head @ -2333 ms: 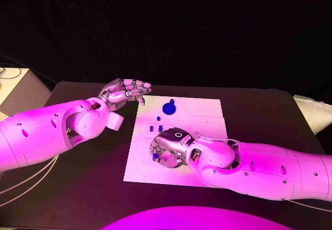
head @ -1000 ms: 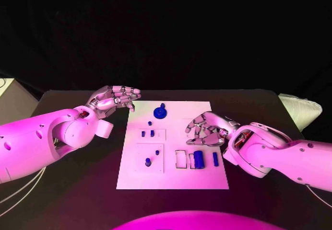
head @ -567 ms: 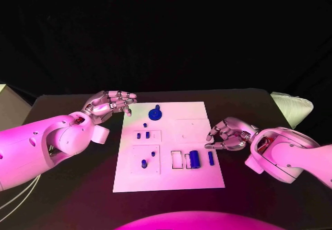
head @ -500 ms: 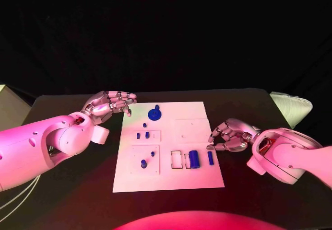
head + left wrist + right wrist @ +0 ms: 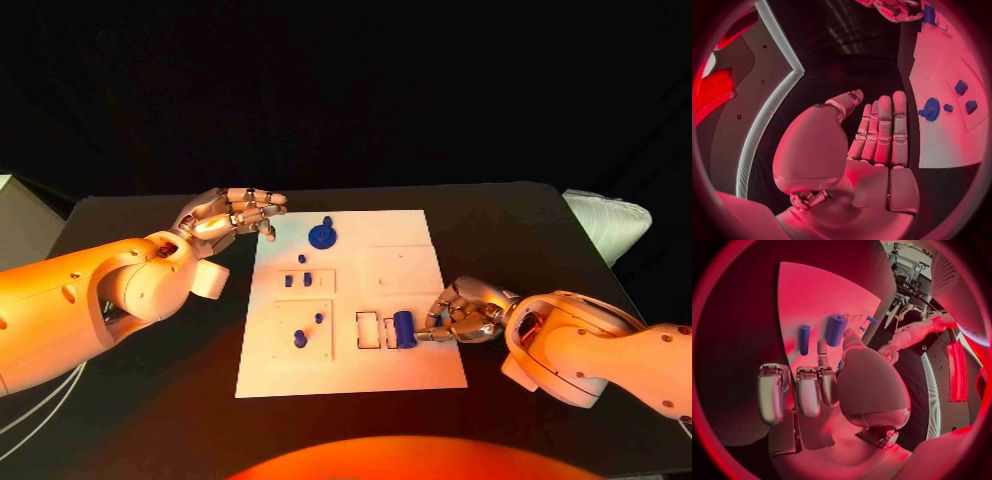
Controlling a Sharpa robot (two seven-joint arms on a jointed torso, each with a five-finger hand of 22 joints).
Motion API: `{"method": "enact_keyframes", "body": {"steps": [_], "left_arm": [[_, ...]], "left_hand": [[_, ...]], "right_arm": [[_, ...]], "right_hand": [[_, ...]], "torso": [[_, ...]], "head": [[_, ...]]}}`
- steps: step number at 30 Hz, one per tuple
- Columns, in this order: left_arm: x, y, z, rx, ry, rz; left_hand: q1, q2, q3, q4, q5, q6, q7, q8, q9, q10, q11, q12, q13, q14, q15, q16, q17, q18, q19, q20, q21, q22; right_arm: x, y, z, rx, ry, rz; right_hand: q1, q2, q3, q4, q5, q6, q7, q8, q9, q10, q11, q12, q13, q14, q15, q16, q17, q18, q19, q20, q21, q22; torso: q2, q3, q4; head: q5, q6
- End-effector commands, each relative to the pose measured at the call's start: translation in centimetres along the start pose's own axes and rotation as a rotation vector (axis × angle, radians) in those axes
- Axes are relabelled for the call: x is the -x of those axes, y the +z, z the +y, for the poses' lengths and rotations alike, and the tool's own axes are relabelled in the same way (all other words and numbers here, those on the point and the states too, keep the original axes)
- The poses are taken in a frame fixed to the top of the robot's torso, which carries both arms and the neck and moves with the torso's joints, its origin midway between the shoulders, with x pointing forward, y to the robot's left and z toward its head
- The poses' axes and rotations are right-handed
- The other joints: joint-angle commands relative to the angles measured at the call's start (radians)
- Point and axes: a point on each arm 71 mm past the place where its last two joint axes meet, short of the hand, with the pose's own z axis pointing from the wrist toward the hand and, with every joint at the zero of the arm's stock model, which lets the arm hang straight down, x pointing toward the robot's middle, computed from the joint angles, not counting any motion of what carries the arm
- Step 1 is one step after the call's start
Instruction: Assemble the parts on the task board
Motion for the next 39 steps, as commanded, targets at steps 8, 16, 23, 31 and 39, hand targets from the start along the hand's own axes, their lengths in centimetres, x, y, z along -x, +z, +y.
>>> {"method": "enact_keyframes", "body": {"steps": [8, 16, 23, 31, 39], "left_arm": [[-0.2, 0.0, 0.0, -0.006, -0.014, 0.02], [-0.3, 0.0, 0.0, -0.003, -0.016, 0.025], [-0.3, -0.2, -0.1, 0.0, -0.016, 0.026], [-0.2, -0.3, -0.1, 0.003, -0.016, 0.024], [-0.3, -0.3, -0.1, 0.004, -0.017, 0.028]], "left_hand": [[-0.014, 0.001, 0.0, 0.005, -0.004, 0.0, -0.003, 0.003, -0.001, 0.004, 0.0, 0.004, 0.0, 0.002, -0.008, 0.007, -0.001, 0.007, 0.007, -0.001, -0.004, -0.002], [-0.013, 0.003, 0.001, 0.007, -0.004, 0.002, -0.004, 0.005, -0.001, 0.004, 0.0, 0.003, 0.0, 0.003, -0.009, 0.008, -0.001, 0.007, 0.008, -0.002, -0.005, -0.003], [-0.012, 0.004, 0.002, 0.007, -0.004, 0.003, -0.003, 0.005, -0.001, 0.003, 0.0, 0.003, -0.001, 0.003, -0.009, 0.008, -0.001, 0.007, 0.009, -0.002, -0.005, -0.003], [-0.012, 0.004, 0.002, 0.007, -0.004, 0.003, -0.003, 0.006, -0.001, 0.002, 0.0, 0.002, -0.001, 0.003, -0.009, 0.008, -0.001, 0.007, 0.009, -0.002, -0.005, -0.003], [-0.011, 0.005, 0.003, 0.007, -0.003, 0.004, -0.003, 0.006, -0.001, 0.001, 0.0, 0.001, -0.001, 0.003, -0.009, 0.009, -0.001, 0.007, 0.01, -0.002, -0.006, -0.003]], "right_arm": [[-0.9, 0.7, 0.4, -0.034, -0.011, -0.012], [-1.9, 1.4, 0.8, -0.031, 0.007, 0.008], [-2.3, 2.3, 0.9, -0.031, 0.006, 0.013], [-2.8, 2.8, 1.1, -0.029, 0.003, 0.028], [-2.6, 2.8, 0.9, -0.039, 0.031, -0.008]], "right_hand": [[-0.03, 0.004, -0.026, 0.001, 0.006, 0.003, -0.003, 0.007, -0.001, 0.066, -0.004, 0.008, 0.196, 0.078, -0.004, 0.007, 0.138, -0.017, 0.079, -0.006, 0.012, 0.212], [-0.053, 0.016, -0.038, 0.001, 0.011, 0.002, -0.003, 0.01, -0.001, 0.066, -0.005, 0.008, 0.197, 0.078, -0.004, 0.008, 0.139, -0.016, 0.079, -0.006, 0.011, 0.212], [-0.047, 0.019, -0.037, -0.002, 0.009, 0.001, -0.003, 0.012, -0.001, 0.064, -0.005, 0.005, 0.194, 0.078, -0.004, 0.008, 0.139, -0.016, 0.079, -0.006, 0.011, 0.212], [0.007, 0.028, -0.031, -0.005, 0.017, 0.0, -0.004, 0.017, -0.001, 0.065, -0.005, 0.004, 0.197, 0.078, -0.005, 0.007, 0.14, -0.017, 0.079, -0.007, 0.012, 0.214], [0.197, 0.038, 0.089, -0.025, 0.126, 0.004, -0.009, 0.013, -0.017, 0.066, -0.012, 0.003, 0.201, 0.078, -0.011, 0.007, 0.142, -0.018, 0.08, -0.012, 0.018, 0.219]], "torso": [[0.0, -0.0002, -0.0007], [0.002, -0.0008, 0.0008], [0.002, -0.002, 0.002], [0.0, -0.0023, 0.0028], [0.001, -0.0017, 0.0018]], "head": [[-0.003, -0.006], [-0.005, -0.009], [-0.005, -0.015], [-0.002, -0.02], [-0.002, -0.018]]}}
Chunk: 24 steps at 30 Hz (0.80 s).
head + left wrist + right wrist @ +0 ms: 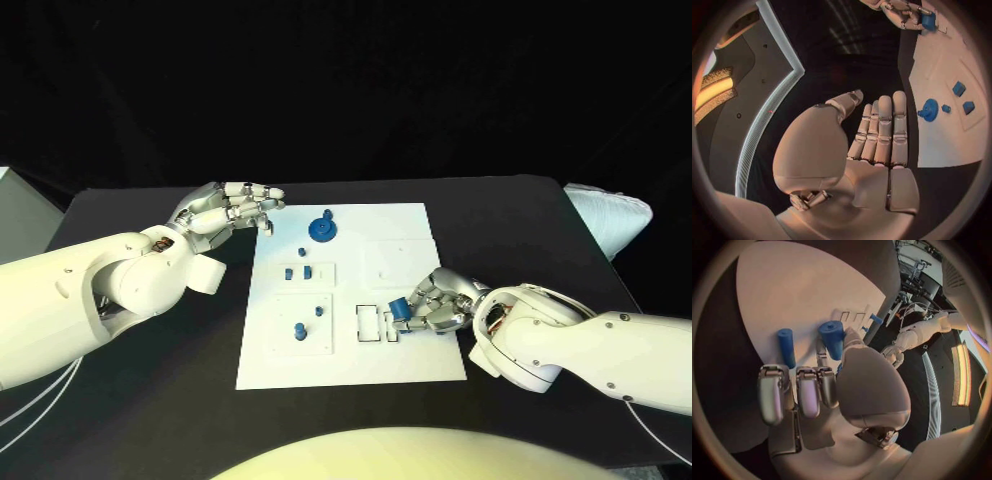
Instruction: Assemble the parts on the task board
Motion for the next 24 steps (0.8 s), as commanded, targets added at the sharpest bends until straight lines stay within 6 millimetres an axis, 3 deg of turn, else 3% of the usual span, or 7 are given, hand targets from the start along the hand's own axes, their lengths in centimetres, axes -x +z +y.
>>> {"method": "enact_keyframes", "body": {"steps": [1, 3, 8, 14, 24], "left_arm": [[-0.3, 0.1, 0.0, -0.003, -0.013, 0.021], [-0.3, 0.1, 0.0, -0.002, -0.014, 0.022], [-0.3, 0.1, 0.0, 0.001, -0.014, 0.023], [-0.3, 0.1, 0.0, 0.004, -0.014, 0.024], [-0.5, 0.2, 0.1, 0.005, -0.016, 0.029]], "left_hand": [[-0.007, 0.001, 0.0, 0.004, -0.003, 0.004, -0.003, 0.006, -0.001, 0.001, 0.0, 0.002, -0.001, -0.001, -0.005, 0.005, -0.001, 0.007, 0.006, 0.001, -0.006, -0.001], [-0.007, 0.001, 0.0, 0.004, -0.003, 0.004, -0.003, 0.006, -0.001, 0.001, 0.0, 0.002, -0.001, -0.001, -0.005, 0.005, -0.001, 0.007, 0.006, 0.001, -0.006, -0.001], [-0.005, 0.001, 0.001, 0.004, -0.003, 0.004, -0.003, 0.007, -0.001, 0.001, 0.0, 0.001, -0.002, -0.001, -0.005, 0.005, -0.001, 0.007, 0.007, 0.001, -0.006, -0.001], [-0.004, 0.002, 0.001, 0.004, -0.003, 0.005, -0.003, 0.007, -0.001, 0.0, 0.0, 0.001, -0.002, -0.001, -0.005, 0.005, -0.001, 0.007, 0.007, 0.001, -0.006, -0.001], [-0.004, 0.001, 0.001, 0.004, -0.003, 0.005, -0.003, 0.007, -0.001, -0.001, 0.001, 0.0, -0.002, -0.001, -0.005, 0.005, -0.001, 0.007, 0.008, 0.001, -0.006, -0.002]], "right_arm": [[-0.7, 0.0, -0.9, -0.047, 0.015, 0.016], [-0.6, -0.1, -1.0, -0.051, 0.029, 0.013], [-0.7, -0.6, -0.8, -0.055, 0.081, 0.019], [-0.4, -1.1, 0.3, -0.041, 0.136, 0.033], [-0.3, -1.1, 2.1, -0.024, 0.131, 0.1]], "right_hand": [[0.101, 0.038, 0.065, -0.025, 0.056, 0.007, -0.003, 0.002, -0.008, 0.06, -0.007, -0.004, 0.202, 0.082, -0.008, 0.003, 0.142, -0.018, 0.077, -0.009, 0.007, 0.22], [0.109, 0.011, 0.122, -0.006, 0.063, 0.015, -0.001, -0.002, -0.018, 0.061, -0.006, -0.004, 0.204, 0.082, -0.007, 0.003, 0.144, -0.019, 0.078, -0.009, 0.009, 0.222], [0.072, -0.017, 0.193, -0.003, 0.065, 0.026, -0.002, -0.002, -0.026, 0.063, -0.007, -0.004, 0.207, 0.082, -0.008, 0.003, 0.145, -0.019, 0.078, -0.009, 0.009, 0.223], [0.023, -0.031, 0.238, -0.004, 0.048, 0.034, -0.005, 0.003, -0.029, 0.064, -0.009, -0.005, 0.208, 0.082, -0.009, 0.002, 0.145, -0.019, 0.079, -0.01, 0.011, 0.225], [-0.033, -0.038, 0.286, -0.005, 0.002, 0.052, -0.014, 0.019, -0.026, 0.08, -0.017, 0.014, 0.23, 0.084, -0.015, 0.004, 0.153, -0.021, 0.081, -0.014, 0.018, 0.229]], "torso": [[0.0, 0.0012, -0.0004], [0.0, 0.0014, 0.0001], [0.0, 0.0014, -0.0005], [-0.001, 0.0001, -0.003], [0.0, -0.0008, 0.0003]], "head": [[0.0, 0.002], [0.0, 0.002], [0.001, 0.003], [0.007, 0.006], [0.006, 0.007]]}}
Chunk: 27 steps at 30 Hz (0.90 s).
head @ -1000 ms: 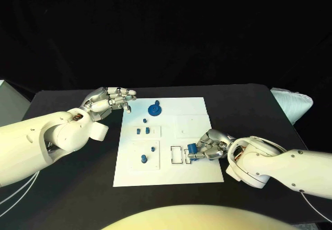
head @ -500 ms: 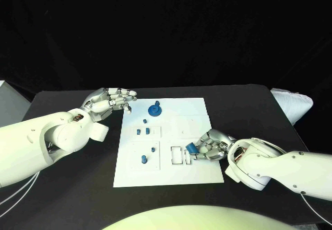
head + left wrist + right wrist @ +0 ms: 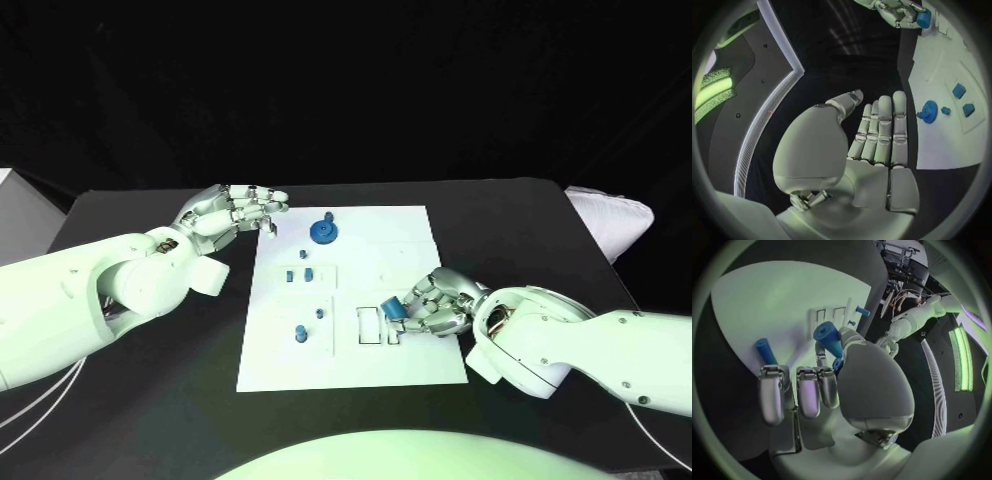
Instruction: Assemble the parts on the task board
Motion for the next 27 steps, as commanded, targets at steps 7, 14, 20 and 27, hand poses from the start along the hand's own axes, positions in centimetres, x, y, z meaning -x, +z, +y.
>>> {"method": "enact_keyframes", "body": {"steps": [7, 14, 20, 27], "left_arm": [[-0.4, 0.1, 0.0, -0.002, -0.014, 0.024], [-0.4, 0.1, 0.0, 0.0, -0.016, 0.028], [-0.4, 0.1, 0.0, 0.001, -0.016, 0.03], [-0.4, 0.1, 0.0, 0.003, -0.017, 0.031]], "left_hand": [[-0.004, 0.001, 0.001, 0.004, -0.004, 0.005, -0.002, 0.004, -0.001, -0.002, 0.001, -0.001, -0.002, -0.002, -0.004, 0.005, -0.002, 0.007, 0.008, 0.0, -0.007, -0.002], [-0.004, 0.001, 0.001, 0.004, -0.004, 0.005, -0.002, 0.004, -0.001, -0.002, 0.001, -0.001, -0.002, -0.002, -0.004, 0.005, -0.002, 0.007, 0.008, 0.0, -0.007, -0.002], [-0.005, 0.002, 0.001, 0.005, -0.004, 0.005, -0.002, 0.005, -0.001, -0.004, 0.002, -0.001, -0.002, -0.002, -0.004, 0.005, -0.002, 0.007, 0.009, 0.0, -0.007, -0.002], [-0.006, 0.002, 0.001, 0.007, -0.004, 0.005, -0.002, 0.005, -0.002, -0.004, 0.002, -0.002, -0.003, -0.002, -0.004, 0.006, -0.002, 0.007, 0.009, 0.001, -0.008, -0.002]], "right_arm": [[-1.4, 0.8, 0.8, -0.029, -0.031, 0.104], [-2.0, 1.2, 1.5, -0.02, -0.056, 0.117], [-2.0, 1.4, 1.6, -0.018, -0.07, 0.1], [-2.1, 1.7, 1.8, -0.018, -0.078, 0.097]], "right_hand": [[-0.091, -0.005, 0.07, -0.045, 0.012, 0.039, -0.026, 0.041, 0.011, 0.089, -0.014, 0.018, 0.243, 0.085, -0.013, 0.009, 0.172, -0.024, 0.085, -0.013, 0.02, 0.236], [-0.174, 0.007, 0.058, -0.042, -0.006, 0.042, -0.027, 0.051, 0.012, 0.093, -0.014, 0.022, 0.248, 0.088, -0.014, 0.013, 0.185, -0.026, 0.087, -0.014, 0.029, 0.24], [-0.207, 0.011, 0.05, -0.042, -0.01, 0.044, -0.028, 0.055, 0.012, 0.096, -0.015, 0.026, 0.251, 0.09, -0.014, 0.015, 0.194, -0.028, 0.09, -0.014, 0.038, 0.245], [-0.218, 0.013, 0.046, -0.042, -0.008, 0.044, -0.028, 0.057, 0.012, 0.097, -0.016, 0.028, 0.253, 0.091, -0.015, 0.016, 0.198, -0.029, 0.091, -0.015, 0.04, 0.246]], "torso": [[0.003, 0.0016, 0.0037], [0.003, 0.0019, 0.0026], [0.003, 0.0015, 0.0027], [0.004, 0.0015, 0.0027]], "head": [[0.0, -0.002], [0.002, -0.005], [0.004, -0.007], [0.006, -0.009]]}}
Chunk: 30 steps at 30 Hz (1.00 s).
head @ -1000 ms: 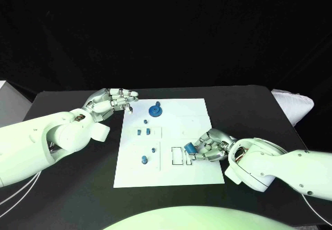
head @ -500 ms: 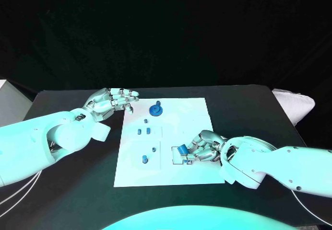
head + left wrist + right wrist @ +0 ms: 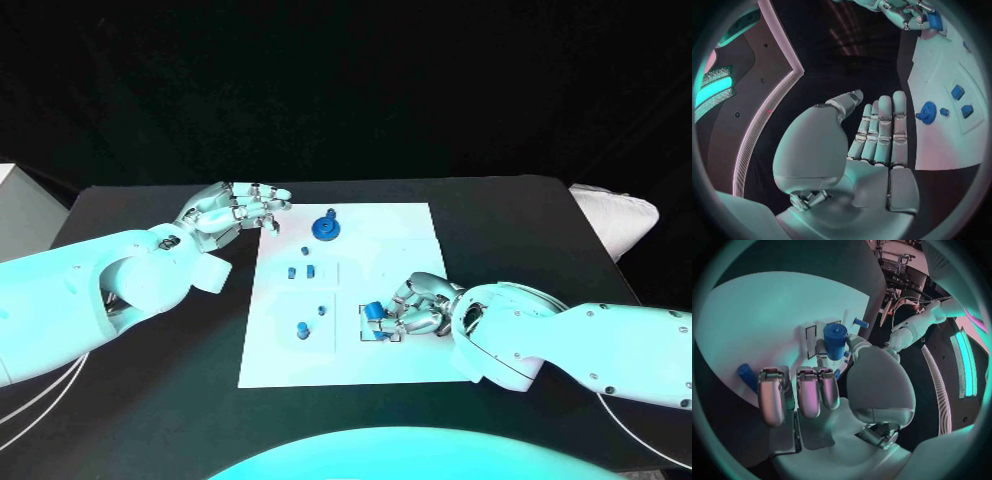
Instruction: Assemble the parts on the task board
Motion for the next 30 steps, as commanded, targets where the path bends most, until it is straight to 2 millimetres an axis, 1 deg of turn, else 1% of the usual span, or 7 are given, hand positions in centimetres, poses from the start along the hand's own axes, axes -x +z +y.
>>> {"method": "enact_keyframes", "body": {"steps": [1, 8, 10, 14, 17, 26, 30], "left_arm": [[-0.24, 0.04, -0.04, -0.003, -0.013, 0.021], [-0.19, 0.01, -0.04, -0.002, -0.012, 0.019], [-0.19, 0.01, -0.04, -0.002, -0.012, 0.019], [-0.17, 0.01, -0.03, -0.001, -0.012, 0.019], [-0.14, 0.0, -0.02, 0.0, -0.012, 0.019], [-0.11, -0.02, -0.01, 0.002, -0.012, 0.018], [-0.09, -0.04, -0.01, 0.002, -0.012, 0.017]], "left_hand": [[-0.006, 0.002, 0.001, 0.007, -0.004, 0.005, -0.002, 0.005, -0.002, -0.004, 0.002, -0.002, -0.001, -0.002, -0.004, 0.006, -0.001, 0.007, 0.009, 0.001, -0.004, -0.001], [-0.007, 0.004, 0.001, 0.008, -0.004, 0.005, -0.001, 0.005, -0.002, -0.005, 0.002, -0.002, -0.001, -0.002, -0.003, 0.006, -0.001, 0.007, 0.009, 0.001, -0.004, -0.001], [-0.007, 0.004, 0.001, 0.008, -0.004, 0.005, -0.001, 0.005, -0.002, -0.005, 0.002, -0.002, -0.001, -0.002, -0.003, 0.006, -0.001, 0.007, 0.009, 0.001, -0.004, -0.001], [-0.007, 0.004, 0.001, 0.009, -0.004, 0.005, -0.001, 0.005, -0.002, -0.005, 0.003, -0.002, -0.001, -0.002, -0.003, 0.006, -0.001, 0.006, 0.01, 0.001, -0.005, -0.001], [-0.007, 0.004, 0.001, 0.009, -0.004, 0.005, -0.001, 0.005, -0.002, -0.006, 0.003, -0.003, -0.002, -0.002, -0.003, 0.006, -0.001, 0.006, 0.01, 0.001, -0.005, -0.002], [-0.007, 0.004, 0.001, 0.009, -0.004, 0.005, -0.001, 0.005, -0.002, -0.006, 0.003, -0.003, -0.002, -0.002, -0.003, 0.006, -0.001, 0.006, 0.01, 0.001, -0.005, -0.002], [-0.007, 0.004, 0.001, 0.01, -0.005, 0.004, -0.001, 0.005, -0.002, -0.007, 0.003, -0.003, -0.002, -0.002, -0.003, 0.006, -0.001, 0.006, 0.01, 0.001, -0.006, -0.002]], "right_arm": [[-0.08, 0.14, -0.14, -0.011, -0.027, 0.004], [0.1, 0.4, -0.13, -0.011, -0.041, -0.018], [0.18, 0.49, -0.1, -0.01, -0.046, -0.031], [0.22, 0.57, -0.02, -0.003, -0.058, -0.042], [0.14, 0.57, 0.07, 0.004, -0.072, -0.037], [0.06, 0.38, 0.21, 0.026, -0.103, -0.036], [0.16, 0.12, 0.34, 0.064, -0.101, -0.048]], "right_hand": [[-0.011, 0.001, -0.009, 0.0, 0.004, 0.026, -0.028, 0.003, 0.0, 0.098, -0.008, 0.004, 0.254, 0.09, -0.008, 0.005, 0.198, -0.013, 0.091, -0.008, 0.005, 0.246], [-0.052, -0.003, -0.039, 0.0, -0.033, 0.025, -0.03, 0.011, 0.001, 0.096, -0.01, 0.001, 0.251, 0.09, -0.009, 0.004, 0.197, -0.013, 0.09, -0.009, 0.002, 0.245], [-0.079, 0.003, -0.067, 0.0, -0.086, 0.024, -0.032, 0.017, 0.003, 0.096, -0.011, 0.001, 0.252, 0.09, -0.01, 0.004, 0.197, -0.013, 0.09, -0.01, 0.002, 0.246], [-0.118, 0.037, -0.215, 0.004, -0.22, 0.015, -0.032, 0.033, 0.006, 0.095, -0.01, -0.002, 0.251, 0.09, -0.01, 0.003, 0.196, -0.012, 0.09, -0.009, -0.001, 0.245], [-0.146, 0.022, -0.34, 0.005, -0.266, 0.009, -0.03, 0.039, 0.006, 0.093, -0.009, -0.006, 0.248, 0.09, -0.009, 0.002, 0.195, -0.012, 0.089, -0.009, -0.004, 0.244], [-0.162, -0.004, -0.387, 0.007, -0.267, 0.003, -0.029, 0.042, 0.006, 0.091, -0.009, -0.012, 0.245, 0.089, -0.009, 0.001, 0.19, -0.011, 0.088, -0.009, -0.007, 0.244], [-0.093, 0.037, -0.364, 0.004, -0.259, -0.001, -0.028, 0.047, 0.006, 0.091, -0.008, -0.012, 0.245, 0.089, -0.008, 0.0, 0.19, -0.011, 0.088, -0.007, -0.007, 0.244]], "torso": [[0.0, -0.0004, 0.0005], [0.0, -0.0007, 0.0003], [0.0, -0.0004, -0.0004], [0.0, -0.0004, -0.0004], [0.0, -0.0004, -0.0006], [-0.001, 0.0, -0.0009], [-0.001, 0.0003, -0.0011]], "head": [[0.002, -0.002], [0.003, -0.002], [0.002, -0.002], [0.001, -0.002], [0.0, -0.001], [0.001, -0.002], [0.003, -0.002]]}}
